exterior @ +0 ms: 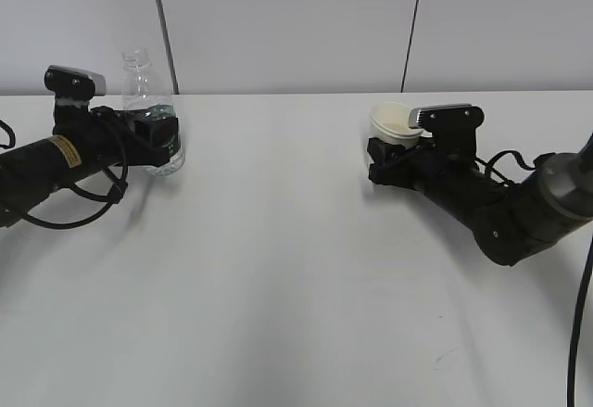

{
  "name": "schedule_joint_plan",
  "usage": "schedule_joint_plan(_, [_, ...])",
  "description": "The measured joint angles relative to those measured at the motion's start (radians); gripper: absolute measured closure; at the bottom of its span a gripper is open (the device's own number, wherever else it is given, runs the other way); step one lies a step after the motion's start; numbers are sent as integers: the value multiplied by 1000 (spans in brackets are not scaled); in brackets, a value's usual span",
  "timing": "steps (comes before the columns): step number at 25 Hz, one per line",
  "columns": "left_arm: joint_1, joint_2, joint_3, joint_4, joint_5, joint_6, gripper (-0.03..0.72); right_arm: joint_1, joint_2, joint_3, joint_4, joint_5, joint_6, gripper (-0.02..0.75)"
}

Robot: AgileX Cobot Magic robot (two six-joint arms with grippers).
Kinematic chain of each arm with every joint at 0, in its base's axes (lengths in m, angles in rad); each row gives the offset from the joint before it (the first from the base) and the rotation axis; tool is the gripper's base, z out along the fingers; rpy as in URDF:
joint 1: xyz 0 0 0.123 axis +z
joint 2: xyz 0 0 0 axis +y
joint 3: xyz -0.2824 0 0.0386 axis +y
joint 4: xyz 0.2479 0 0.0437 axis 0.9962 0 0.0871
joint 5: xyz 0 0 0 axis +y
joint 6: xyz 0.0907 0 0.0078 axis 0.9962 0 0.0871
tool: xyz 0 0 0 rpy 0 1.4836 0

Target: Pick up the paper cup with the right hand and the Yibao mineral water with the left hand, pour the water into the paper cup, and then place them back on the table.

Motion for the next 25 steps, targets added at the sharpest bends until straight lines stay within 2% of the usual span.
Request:
schedule_joint_plan(5, [0, 0, 0, 0, 0, 0, 365, 0, 0, 0, -1, 0, 0, 241])
schedule_joint_plan(10, [0, 0, 0, 0, 0, 0, 365, 0, 1, 0, -3, 0, 0, 132])
schedule_joint_plan(12, [0, 0, 0, 0, 0, 0, 365, 0, 1, 0, -3, 0, 0, 115])
schedule_joint_plan(25, [0, 0, 0, -1, 1, 0, 365, 0, 1, 53, -1, -44, 0, 113])
